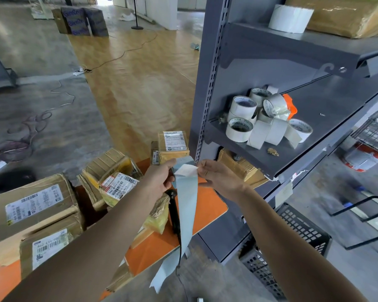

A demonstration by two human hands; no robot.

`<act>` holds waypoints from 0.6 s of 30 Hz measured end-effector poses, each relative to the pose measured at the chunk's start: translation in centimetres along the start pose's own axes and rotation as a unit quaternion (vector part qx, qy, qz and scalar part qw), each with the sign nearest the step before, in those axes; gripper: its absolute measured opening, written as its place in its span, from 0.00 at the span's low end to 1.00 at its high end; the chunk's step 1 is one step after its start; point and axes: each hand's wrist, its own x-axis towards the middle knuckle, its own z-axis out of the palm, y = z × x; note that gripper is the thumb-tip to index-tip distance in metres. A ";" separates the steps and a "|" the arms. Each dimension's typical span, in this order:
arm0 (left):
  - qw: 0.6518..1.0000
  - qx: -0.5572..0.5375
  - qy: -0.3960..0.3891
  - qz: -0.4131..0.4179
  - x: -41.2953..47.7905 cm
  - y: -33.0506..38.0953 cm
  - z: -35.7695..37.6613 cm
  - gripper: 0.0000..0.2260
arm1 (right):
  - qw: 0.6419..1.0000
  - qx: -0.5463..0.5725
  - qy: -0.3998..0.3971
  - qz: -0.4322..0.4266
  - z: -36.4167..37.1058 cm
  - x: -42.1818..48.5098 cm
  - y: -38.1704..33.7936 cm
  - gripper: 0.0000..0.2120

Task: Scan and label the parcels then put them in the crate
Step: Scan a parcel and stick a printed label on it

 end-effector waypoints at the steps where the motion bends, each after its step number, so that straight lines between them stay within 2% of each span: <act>1: 1.000 0.002 -0.006 0.001 -0.1 0.0 0.1 0.12 | 1.000 0.000 -0.003 0.009 0.2 0.2 0.0 0.07; 5: 1.000 0.010 -0.018 -0.005 -0.5 -0.1 0.4 0.15 | 0.998 -0.025 0.020 0.046 0.6 0.7 -0.2 0.07; 10: 0.997 -0.011 -0.070 0.008 -1.3 0.2 0.1 0.08 | 0.995 -0.044 0.066 0.056 0.7 1.2 0.0 0.05; 13: 0.995 0.067 -0.047 0.059 -0.8 0.2 -0.5 0.10 | 0.988 -0.072 0.107 0.080 0.1 1.3 0.2 0.06; 18: 0.961 0.222 -0.054 0.156 -1.1 -0.4 -0.1 0.05 | 0.979 -0.115 0.129 0.111 -0.6 0.7 0.7 0.05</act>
